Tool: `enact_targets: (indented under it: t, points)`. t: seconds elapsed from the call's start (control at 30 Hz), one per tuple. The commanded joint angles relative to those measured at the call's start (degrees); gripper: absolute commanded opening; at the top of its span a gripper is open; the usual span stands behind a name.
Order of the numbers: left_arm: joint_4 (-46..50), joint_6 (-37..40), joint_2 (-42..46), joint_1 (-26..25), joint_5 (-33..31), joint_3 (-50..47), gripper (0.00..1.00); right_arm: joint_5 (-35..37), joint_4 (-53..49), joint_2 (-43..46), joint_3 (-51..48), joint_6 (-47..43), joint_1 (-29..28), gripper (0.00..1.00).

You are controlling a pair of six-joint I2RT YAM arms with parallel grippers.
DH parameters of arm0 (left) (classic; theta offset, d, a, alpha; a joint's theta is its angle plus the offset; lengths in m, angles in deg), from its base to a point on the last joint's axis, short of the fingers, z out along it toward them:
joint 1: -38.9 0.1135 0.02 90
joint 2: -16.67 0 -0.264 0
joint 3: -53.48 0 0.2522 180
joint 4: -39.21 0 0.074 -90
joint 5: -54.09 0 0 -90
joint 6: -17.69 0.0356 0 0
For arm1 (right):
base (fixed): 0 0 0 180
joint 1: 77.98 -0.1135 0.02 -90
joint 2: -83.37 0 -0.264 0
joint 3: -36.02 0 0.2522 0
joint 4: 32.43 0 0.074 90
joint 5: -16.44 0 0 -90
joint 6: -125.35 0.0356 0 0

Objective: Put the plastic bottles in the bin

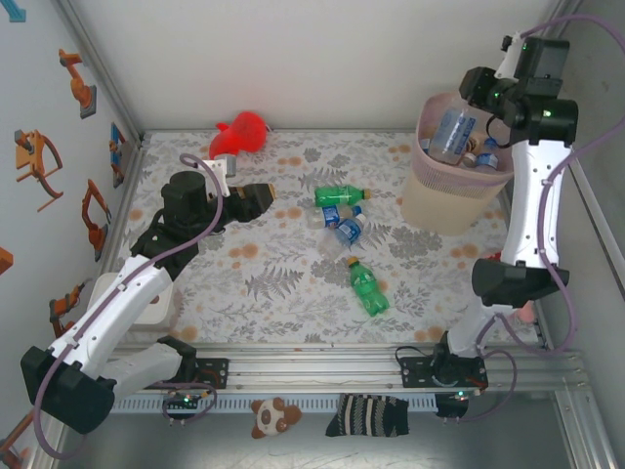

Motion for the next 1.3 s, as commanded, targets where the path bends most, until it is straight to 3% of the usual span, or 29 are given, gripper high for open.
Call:
enact_targets:
  t: [0.0, 0.83, 1.2, 1.27]
  points:
    - [-0.22, -0.27, 0.63, 0.42, 0.09, 0.48, 0.62, -2.12, 1.01, -2.62, 3.17, 1.23, 1.31, 0.33]
    - [-1.49, -1.32, -1.85, 0.67, 0.72, 0.46, 0.62, -9.32, 2.02, -15.92, -7.53, -3.42, 1.29, 0.32]
    - [-1.7, -1.67, -2.51, 0.81, 0.79, 0.46, 0.62, -8.49, 2.77, -21.96, -6.22, -2.93, 0.69, 0.32]
    - [-1.79, -1.85, -2.71, 0.76, 0.74, 0.45, 0.62, -7.31, 2.71, -22.4, -5.68, -2.43, 0.7, 0.37]
